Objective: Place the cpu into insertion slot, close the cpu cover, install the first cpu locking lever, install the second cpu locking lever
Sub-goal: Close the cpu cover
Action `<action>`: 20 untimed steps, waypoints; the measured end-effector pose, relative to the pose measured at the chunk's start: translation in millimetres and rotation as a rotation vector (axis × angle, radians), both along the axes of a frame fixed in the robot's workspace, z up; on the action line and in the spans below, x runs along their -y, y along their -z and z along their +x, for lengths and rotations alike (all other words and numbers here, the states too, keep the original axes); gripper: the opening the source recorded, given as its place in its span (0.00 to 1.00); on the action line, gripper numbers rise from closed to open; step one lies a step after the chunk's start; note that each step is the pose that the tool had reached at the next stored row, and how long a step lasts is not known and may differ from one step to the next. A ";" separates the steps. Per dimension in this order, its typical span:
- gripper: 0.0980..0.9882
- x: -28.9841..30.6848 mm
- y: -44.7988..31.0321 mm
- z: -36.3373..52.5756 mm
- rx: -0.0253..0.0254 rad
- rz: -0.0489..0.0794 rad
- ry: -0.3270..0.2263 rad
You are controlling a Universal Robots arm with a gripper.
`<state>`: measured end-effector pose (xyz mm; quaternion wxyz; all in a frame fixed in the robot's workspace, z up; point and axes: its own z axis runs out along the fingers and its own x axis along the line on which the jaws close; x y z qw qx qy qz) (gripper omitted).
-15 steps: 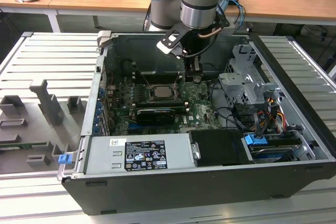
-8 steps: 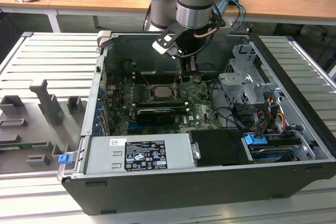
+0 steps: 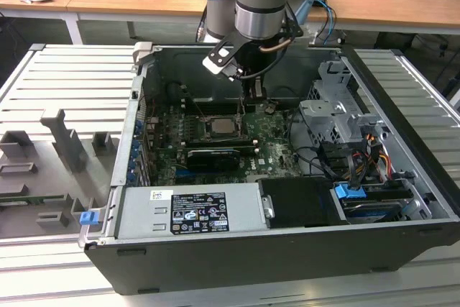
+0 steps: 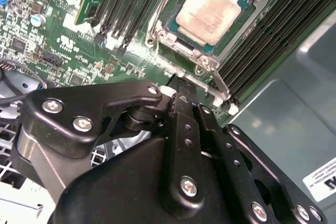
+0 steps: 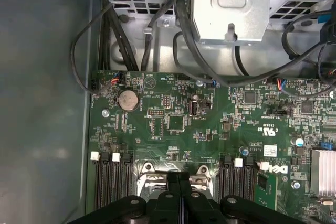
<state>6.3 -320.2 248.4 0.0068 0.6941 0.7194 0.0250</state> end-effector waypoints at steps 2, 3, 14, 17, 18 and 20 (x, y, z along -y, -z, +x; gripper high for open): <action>0.01 0.1 1.7 -3.3 -0.0001 0.000 0.000; 0.01 0.1 2.7 -5.1 -0.0001 0.000 0.000; 0.01 0.1 13.1 -26.3 -0.0002 0.000 -0.001; 0.01 0.1 14.2 -34.3 -0.0001 0.000 -0.007; 0.01 0.1 14.5 -36.7 0.0000 0.000 -0.009; 0.01 0.1 14.8 -41.8 0.0000 0.000 -0.012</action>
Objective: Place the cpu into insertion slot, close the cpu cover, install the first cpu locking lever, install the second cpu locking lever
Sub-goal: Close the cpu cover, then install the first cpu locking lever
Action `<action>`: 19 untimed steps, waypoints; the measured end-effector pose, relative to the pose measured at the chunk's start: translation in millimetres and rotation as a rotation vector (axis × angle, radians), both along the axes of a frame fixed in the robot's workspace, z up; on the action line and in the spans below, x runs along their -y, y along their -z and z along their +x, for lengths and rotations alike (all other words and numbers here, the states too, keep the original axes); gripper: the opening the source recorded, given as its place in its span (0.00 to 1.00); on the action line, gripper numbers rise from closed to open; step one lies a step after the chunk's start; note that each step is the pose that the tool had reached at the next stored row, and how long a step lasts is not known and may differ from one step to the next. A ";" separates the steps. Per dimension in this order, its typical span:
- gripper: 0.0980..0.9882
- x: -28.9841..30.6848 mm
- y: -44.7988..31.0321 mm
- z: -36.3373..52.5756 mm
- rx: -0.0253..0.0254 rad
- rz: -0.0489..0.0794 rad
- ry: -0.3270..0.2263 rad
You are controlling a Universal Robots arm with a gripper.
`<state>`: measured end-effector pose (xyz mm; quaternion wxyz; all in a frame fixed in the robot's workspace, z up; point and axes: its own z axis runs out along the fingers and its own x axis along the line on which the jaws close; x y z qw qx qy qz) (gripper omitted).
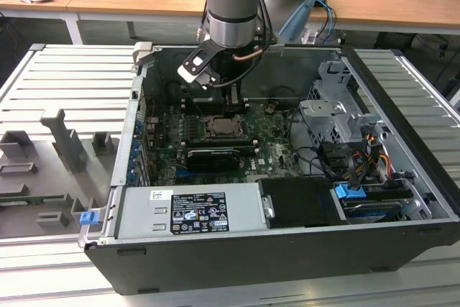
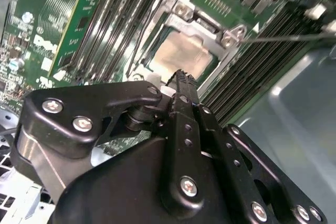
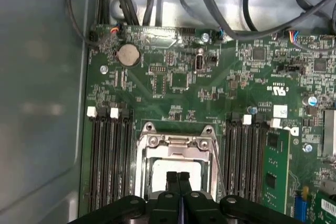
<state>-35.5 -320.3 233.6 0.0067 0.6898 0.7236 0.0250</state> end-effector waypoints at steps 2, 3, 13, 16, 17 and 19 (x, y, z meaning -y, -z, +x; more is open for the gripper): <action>0.01 0.0 0.0 -3.9 -0.0001 0.000 0.000; 0.01 0.0 0.0 -4.6 -0.0001 0.000 0.000; 0.01 -0.1 -3.3 -7.7 0.0001 0.000 0.000; 0.01 0.0 -3.8 -7.7 0.0000 0.000 0.000; 0.01 0.0 -4.0 -7.7 -0.0001 0.000 0.000; 0.01 0.0 -5.3 -7.7 -0.0001 0.000 0.000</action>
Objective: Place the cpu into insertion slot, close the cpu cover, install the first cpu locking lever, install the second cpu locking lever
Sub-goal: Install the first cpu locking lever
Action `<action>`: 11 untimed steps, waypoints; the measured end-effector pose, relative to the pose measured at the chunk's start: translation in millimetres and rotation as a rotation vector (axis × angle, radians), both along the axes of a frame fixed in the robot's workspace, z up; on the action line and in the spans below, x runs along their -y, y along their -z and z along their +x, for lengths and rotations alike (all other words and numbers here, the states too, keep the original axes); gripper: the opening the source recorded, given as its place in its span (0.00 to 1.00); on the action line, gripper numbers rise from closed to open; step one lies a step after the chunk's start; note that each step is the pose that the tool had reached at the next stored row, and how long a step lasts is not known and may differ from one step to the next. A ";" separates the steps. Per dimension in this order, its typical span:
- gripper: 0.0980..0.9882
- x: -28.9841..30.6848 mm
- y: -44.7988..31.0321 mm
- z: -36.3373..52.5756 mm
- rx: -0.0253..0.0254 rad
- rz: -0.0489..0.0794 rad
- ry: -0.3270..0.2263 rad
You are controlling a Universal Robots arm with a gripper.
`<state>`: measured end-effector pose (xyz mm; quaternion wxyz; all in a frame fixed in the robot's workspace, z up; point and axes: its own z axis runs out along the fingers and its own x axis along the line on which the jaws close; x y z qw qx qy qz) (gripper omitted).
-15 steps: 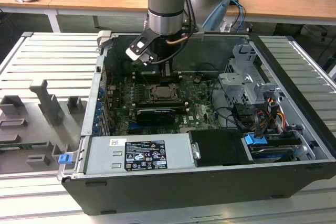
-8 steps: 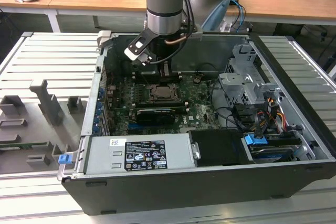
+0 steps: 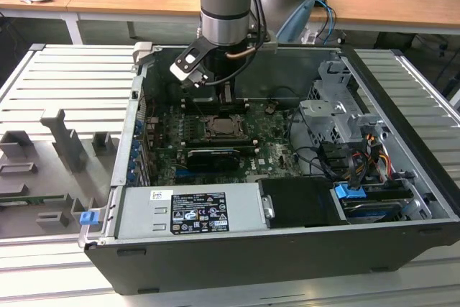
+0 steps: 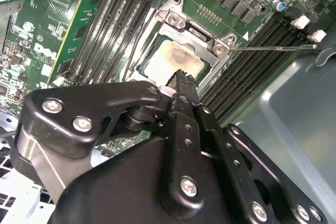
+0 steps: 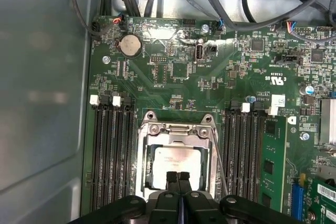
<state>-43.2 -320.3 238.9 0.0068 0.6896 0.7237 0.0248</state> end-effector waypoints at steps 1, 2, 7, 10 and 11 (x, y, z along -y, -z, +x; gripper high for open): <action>0.01 0.0 -0.9 0.0 0.0000 0.000 0.000; 0.01 0.0 -1.8 0.0 -0.0001 0.000 0.000; 0.01 0.0 -5.2 0.0 0.0000 0.000 0.000; 0.01 0.0 -10.4 0.0 0.0000 0.000 0.000; 0.01 0.0 -13.5 0.0 -0.0001 0.000 0.000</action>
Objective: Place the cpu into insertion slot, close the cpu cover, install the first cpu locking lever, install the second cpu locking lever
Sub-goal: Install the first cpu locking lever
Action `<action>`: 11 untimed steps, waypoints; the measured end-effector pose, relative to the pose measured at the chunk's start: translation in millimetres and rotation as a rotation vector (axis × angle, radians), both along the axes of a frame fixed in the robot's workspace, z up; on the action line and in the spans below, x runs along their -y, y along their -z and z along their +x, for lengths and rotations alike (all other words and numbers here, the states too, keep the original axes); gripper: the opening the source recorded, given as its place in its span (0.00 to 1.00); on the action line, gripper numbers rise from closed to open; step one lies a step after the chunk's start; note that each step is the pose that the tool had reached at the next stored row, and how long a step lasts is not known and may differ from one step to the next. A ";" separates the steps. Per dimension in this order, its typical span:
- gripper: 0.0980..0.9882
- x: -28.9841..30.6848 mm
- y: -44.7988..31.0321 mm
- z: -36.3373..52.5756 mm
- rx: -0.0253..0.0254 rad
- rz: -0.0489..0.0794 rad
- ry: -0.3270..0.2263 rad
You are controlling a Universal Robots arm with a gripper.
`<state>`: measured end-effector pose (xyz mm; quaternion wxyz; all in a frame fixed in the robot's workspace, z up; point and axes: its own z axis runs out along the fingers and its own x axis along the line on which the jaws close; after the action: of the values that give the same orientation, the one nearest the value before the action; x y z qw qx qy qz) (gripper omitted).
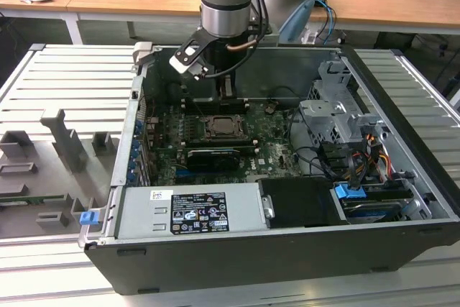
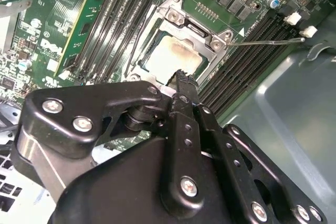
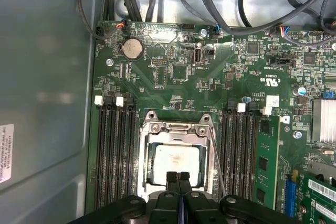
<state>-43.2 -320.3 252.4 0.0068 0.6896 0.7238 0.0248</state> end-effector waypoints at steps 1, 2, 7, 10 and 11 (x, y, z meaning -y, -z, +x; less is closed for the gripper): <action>0.01 0.0 -1.7 0.0 0.0001 0.000 0.000; 0.01 0.0 -3.8 0.0 -0.0001 0.000 0.000; 0.01 0.0 -18.3 0.0 0.0000 -0.001 0.000; 0.01 0.0 -18.8 0.0 0.0002 -0.002 -0.036; 0.01 0.0 -18.9 0.0 0.0001 -0.002 -0.050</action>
<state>-43.2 -320.3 271.3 0.0069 0.6712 0.7408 0.0242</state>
